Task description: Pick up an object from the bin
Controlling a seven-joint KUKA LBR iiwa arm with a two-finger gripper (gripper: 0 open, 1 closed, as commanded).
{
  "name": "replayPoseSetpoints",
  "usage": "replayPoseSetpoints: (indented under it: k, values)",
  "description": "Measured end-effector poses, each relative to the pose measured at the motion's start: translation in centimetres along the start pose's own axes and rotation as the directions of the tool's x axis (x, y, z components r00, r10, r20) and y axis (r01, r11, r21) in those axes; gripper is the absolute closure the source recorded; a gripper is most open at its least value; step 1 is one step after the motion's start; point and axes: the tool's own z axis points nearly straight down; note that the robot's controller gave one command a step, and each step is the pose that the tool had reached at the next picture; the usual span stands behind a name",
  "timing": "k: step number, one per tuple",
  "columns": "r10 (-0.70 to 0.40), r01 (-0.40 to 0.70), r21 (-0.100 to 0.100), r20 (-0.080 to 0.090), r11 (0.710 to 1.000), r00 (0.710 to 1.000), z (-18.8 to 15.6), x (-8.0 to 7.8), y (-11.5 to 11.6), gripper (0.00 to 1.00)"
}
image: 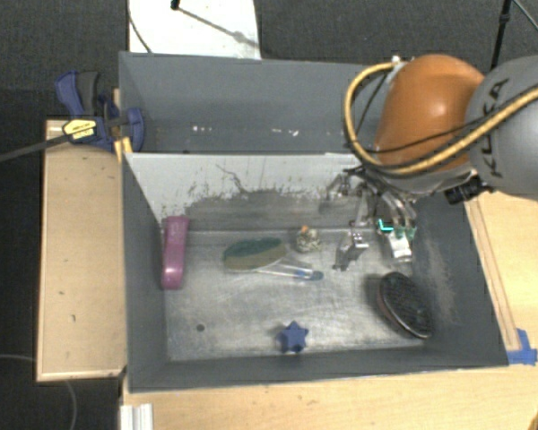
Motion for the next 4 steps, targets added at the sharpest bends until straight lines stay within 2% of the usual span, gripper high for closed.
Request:
replayPoseSetpoints:
  k: [1,2,3,4]
  values:
    - [-0.301,0.301,0.004,0.014,0.954,0.954,12.1,0.9,3.8,0.0]
    - [-0.297,0.297,0.004,0.019,0.955,0.955,11.9,0.7,3.8,1.0]
    - [-0.234,0.234,0.004,0.015,0.972,0.972,0.8,0.6,1.7,1.0]
    - [-0.297,0.297,0.003,0.011,0.955,0.955,-2.2,1.8,1.3,1.0]
